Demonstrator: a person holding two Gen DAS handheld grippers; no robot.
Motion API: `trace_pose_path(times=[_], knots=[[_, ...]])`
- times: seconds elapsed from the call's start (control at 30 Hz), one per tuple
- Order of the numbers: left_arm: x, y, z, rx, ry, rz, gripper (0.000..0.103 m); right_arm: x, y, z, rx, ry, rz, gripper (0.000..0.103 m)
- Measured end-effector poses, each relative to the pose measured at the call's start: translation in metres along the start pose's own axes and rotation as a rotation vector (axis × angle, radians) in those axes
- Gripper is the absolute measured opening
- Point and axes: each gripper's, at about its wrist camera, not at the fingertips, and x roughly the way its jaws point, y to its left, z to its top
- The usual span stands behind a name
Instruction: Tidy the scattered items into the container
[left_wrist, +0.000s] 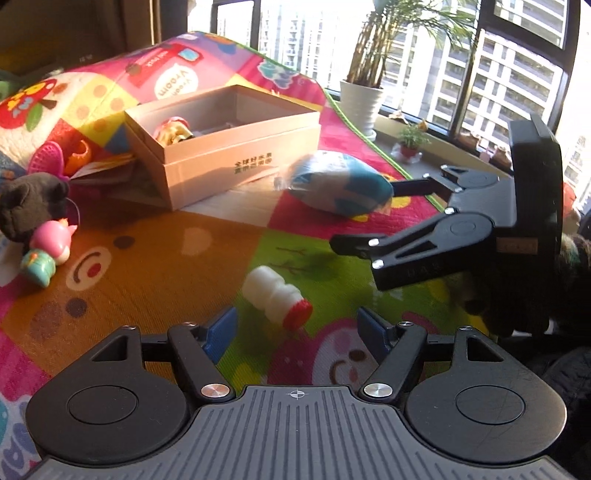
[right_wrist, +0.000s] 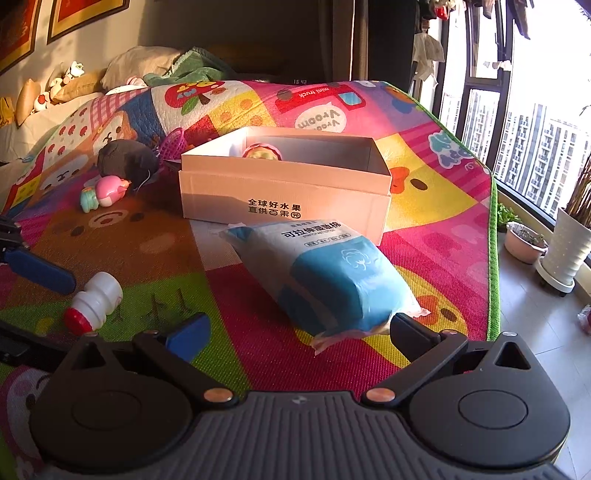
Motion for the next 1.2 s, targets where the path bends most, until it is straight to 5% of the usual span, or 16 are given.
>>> trace_pose_path(times=[0.13,0.27,0.57,0.7,0.83,0.97,1.2], knots=[[0.005,-0.002,-0.002,0.079,-0.028,0.104,0.082,-0.001,-0.002,0.0,0.016,-0.006,-0.003,0.103],[0.01,0.003,0.001,0.138,-0.029,0.086,0.083,-0.001,-0.003,0.0,0.028,-0.008,-0.004,0.103],[0.027,0.0,0.004,0.149,-0.061,0.047,0.056,-0.004,-0.009,-0.001,0.081,-0.024,0.004,0.103],[0.024,0.004,0.001,0.153,-0.077,0.173,0.05,-0.009,-0.002,0.004,-0.004,-0.02,0.027,0.103],[0.022,0.024,0.004,0.031,-0.078,0.295,0.05,-0.014,0.005,0.016,-0.142,-0.074,0.029,0.103],[0.017,0.029,0.0,-0.039,-0.078,0.219,0.057,0.001,-0.009,0.035,-0.153,-0.063,0.044,0.103],[0.009,0.02,-0.007,-0.009,-0.09,0.168,0.067,0.019,-0.025,0.034,-0.021,0.054,0.147,0.103]])
